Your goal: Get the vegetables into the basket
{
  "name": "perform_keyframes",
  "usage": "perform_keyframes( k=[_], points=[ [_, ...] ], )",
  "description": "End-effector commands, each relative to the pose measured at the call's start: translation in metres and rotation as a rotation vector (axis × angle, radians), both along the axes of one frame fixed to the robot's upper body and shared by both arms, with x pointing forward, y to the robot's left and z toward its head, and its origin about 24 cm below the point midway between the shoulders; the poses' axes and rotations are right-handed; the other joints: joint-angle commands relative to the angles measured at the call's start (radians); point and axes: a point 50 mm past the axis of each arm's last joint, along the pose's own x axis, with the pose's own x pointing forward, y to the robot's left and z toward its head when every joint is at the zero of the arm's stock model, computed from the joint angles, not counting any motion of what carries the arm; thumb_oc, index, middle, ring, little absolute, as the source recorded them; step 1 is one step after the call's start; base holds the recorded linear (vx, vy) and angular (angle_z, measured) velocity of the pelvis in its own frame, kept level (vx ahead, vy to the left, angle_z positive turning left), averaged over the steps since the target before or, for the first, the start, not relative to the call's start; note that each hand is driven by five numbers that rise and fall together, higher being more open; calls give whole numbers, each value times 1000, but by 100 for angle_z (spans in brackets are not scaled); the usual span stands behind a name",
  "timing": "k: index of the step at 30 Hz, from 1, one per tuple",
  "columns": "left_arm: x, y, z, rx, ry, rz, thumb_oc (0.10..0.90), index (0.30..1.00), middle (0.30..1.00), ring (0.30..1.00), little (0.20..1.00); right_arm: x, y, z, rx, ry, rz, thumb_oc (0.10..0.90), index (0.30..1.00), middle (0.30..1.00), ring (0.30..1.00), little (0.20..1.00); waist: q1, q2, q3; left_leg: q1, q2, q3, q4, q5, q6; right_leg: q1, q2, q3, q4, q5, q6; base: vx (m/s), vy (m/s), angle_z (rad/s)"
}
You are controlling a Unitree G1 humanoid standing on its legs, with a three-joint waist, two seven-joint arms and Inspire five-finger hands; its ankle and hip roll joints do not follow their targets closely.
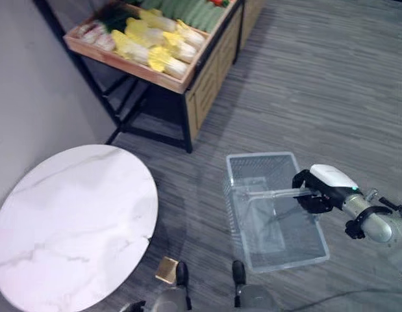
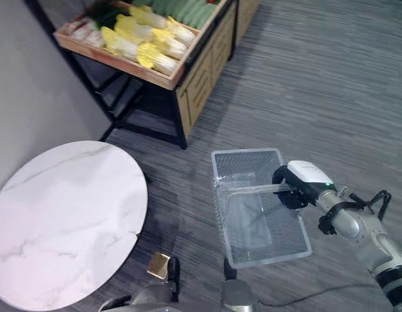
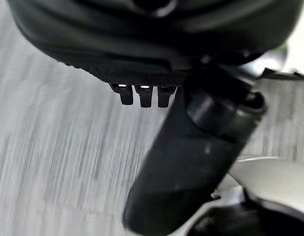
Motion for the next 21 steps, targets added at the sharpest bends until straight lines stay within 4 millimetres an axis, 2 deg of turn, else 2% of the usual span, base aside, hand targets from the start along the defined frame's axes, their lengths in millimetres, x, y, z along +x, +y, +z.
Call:
perform_keyframes(
  k=[1, 4, 5, 6, 7, 8, 9, 10, 12, 13, 14, 16, 17, 18, 20, 21],
  points=[
    [5, -2, 0, -6, 9, -69, 900, 1000, 1000, 1000, 1000, 23, 20, 63, 85, -284, 115, 400, 300, 300, 300, 300, 45, -8, -63, -48, 35, -80, -7, 46, -80, 62, -10, -31, 18, -45, 91, 83, 197, -32],
    [-8, 0, -2, -11, 85, -93, 900, 1000, 1000, 1000, 1000, 21, 19, 60, 74, -265, 107, 400, 300, 300, 300, 300, 28, -13, -73, -23, 25, -42, -16, 29, -62, 53, -25, 6, 29, -45, 102, 96, 261, -33],
    [-28, 2, -4, -27, 183, -56, 900, 1000, 1000, 1000, 1000, 23, 22, 60, 77, -262, 113, 400, 300, 300, 300, 300, 21, -18, -79, -10, 20, -9, -16, 18, -52, 47, -32, 30, 34, -40, 112, 106, 266, -44],
    [-40, 3, -5, -39, 234, -38, 900, 1000, 1000, 1000, 1000, 25, 25, 58, 74, -246, 118, 400, 300, 300, 300, 300, 14, -19, -85, 1, 15, 11, -16, 8, -40, 41, -38, 50, 39, -34, 119, 110, 304, -49],
    [-51, 3, -5, -29, 312, -156, 900, 1000, 1000, 1000, 1000, 29, 29, 59, 73, -234, 131, 400, 300, 300, 300, 300, 6, -22, -86, 18, 11, 39, -16, -7, -30, 38, -45, 77, 46, -31, 130, 105, 291, -76],
    [-54, 1, -5, -12, 349, -296, 900, 1000, 1000, 1000, 1000, 32, 33, 59, 70, -230, 144, 400, 300, 300, 300, 300, -1, -24, -92, 31, 7, 63, -16, -19, -20, 29, -51, 101, 52, -24, 143, 63, 210, -84],
    [-54, 1, -5, -12, 348, -295, 900, 1000, 1000, 1000, 1000, 32, 33, 59, 70, -230, 145, 400, 300, 300, 300, 300, 0, -24, -93, 28, 8, 66, -16, -16, -20, 24, -50, 104, 52, -20, 143, 44, 232, -88],
    [-55, 3, -5, 27, 377, -398, 900, 1000, 1000, 1000, 1000, 34, 41, 60, 66, -235, 179, 400, 300, 300, 300, 300, -9, -29, -98, 42, -1, 99, -16, -31, -7, 5, -59, 138, 63, -3, 161, 7, 239, -77],
    [-48, 6, -4, 84, 373, -561, 900, 1000, 1000, 1000, 1000, 37, 47, 61, 62, -246, 200, 400, 300, 300, 300, 300, -7, -32, -96, 43, -8, 115, -16, -38, 0, -14, -67, 147, 68, 11, 170, 5, 251, -83],
    [-47, 4, -5, 98, 402, -737, 900, 1000, 1000, 1000, 1000, 38, 51, 64, 40, -259, 222, 400, 300, 300, 300, 300, -11, -33, -90, 51, -14, 122, -16, -51, 5, -17, -74, 148, 69, 15, 176, -11, 155, -59],
    [-49, 2, -5, 52, 406, -705, 900, 1000, 1000, 1000, 1000, 37, 54, 68, 37, -268, 240, 400, 300, 300, 300, 300, -11, -34, -92, 48, -17, 128, -16, -51, 7, -27, -76, 153, 69, 27, 182, 0, 160, -39],
    [-47, 4, -4, 21, 377, -610, 900, 1000, 1000, 1000, 1000, 34, 49, 64, 42, -243, 221, 400, 300, 300, 300, 300, -11, -32, -97, 52, -24, 135, -16, -58, 12, -32, -84, 151, 68, 39, 188, 13, 137, -40],
    [-40, 4, -4, 39, 346, -644, 825, 896, 896, 896, 896, 33, 47, 61, 37, -231, 210, 400, 300, 300, 300, 300, -12, -33, -97, 53, -28, 133, -16, -61, 14, -32, -90, 146, 67, 43, 188, 21, 95, -35],
    [-40, 4, -4, 41, 347, -647, 720, 747, 747, 747, 747, 32, 46, 60, 37, -230, 207, 400, 300, 300, 300, 300, -10, -34, -98, 53, -29, 132, -16, -61, 15, -31, -91, 145, 65, 43, 189, 15, 81, -17],
    [-42, 2, -4, 13, 374, -703, 733, 767, 767, 767, 767, 29, 45, 59, 39, -217, 204, 400, 300, 300, 300, 300, -15, -36, -100, 54, -34, 131, -16, -67, 18, -31, -96, 141, 66, 50, 191, 31, 108, 8],
    [-41, 3, -3, -13, 355, -652, 737, 772, 772, 772, 772, 26, 41, 54, 60, -195, 181, 400, 300, 300, 300, 300, -17, -38, -106, 59, -40, 130, -16, -74, 21, -27, -101, 138, 61, 53, 192, 59, 125, 10]
  ],
)
